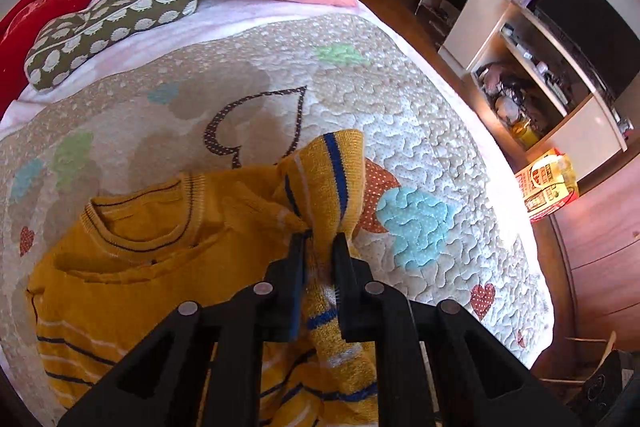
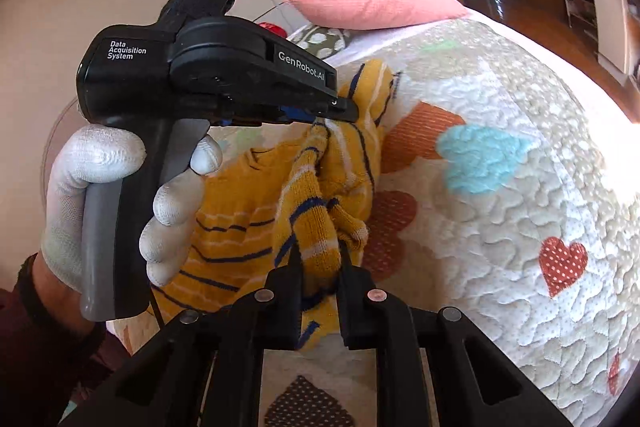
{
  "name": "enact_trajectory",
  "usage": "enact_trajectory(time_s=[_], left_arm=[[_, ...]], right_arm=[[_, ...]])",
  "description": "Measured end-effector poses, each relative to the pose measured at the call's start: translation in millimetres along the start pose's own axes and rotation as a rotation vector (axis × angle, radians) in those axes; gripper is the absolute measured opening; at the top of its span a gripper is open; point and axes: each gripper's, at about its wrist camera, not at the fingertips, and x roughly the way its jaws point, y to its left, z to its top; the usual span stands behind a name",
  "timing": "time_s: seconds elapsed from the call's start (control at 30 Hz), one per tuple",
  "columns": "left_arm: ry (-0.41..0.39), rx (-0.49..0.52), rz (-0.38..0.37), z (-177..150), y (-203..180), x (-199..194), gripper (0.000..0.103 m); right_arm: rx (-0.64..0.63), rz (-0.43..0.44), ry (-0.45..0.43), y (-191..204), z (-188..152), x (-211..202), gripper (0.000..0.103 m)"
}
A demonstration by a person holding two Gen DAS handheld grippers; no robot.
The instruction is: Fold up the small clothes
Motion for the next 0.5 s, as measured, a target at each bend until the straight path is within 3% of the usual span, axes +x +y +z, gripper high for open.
enact_trajectory(time_s=[0.2,0.27,0.33,0.5], left_arm=[[-0.116,-0.217,-0.046,-40,118,-75,0.013],[-0.142,-0.281,-0.035,-61,158,-90,0.005],[-0.148,-0.349,-0.029,-80,195,-96,0.0],[-0.16,-0.476,-0.063,-119,264,-96,0.0]], right_arm=[[-0.144,0.151,0.087,97,11,33,0.011],[-0.19,0.188,0.128,128,8,52,0.01],[-0.241,0.194,0.169,158,3,74,0.009],[-0.304,0.19,0.285,203,-23,131,0.009]])
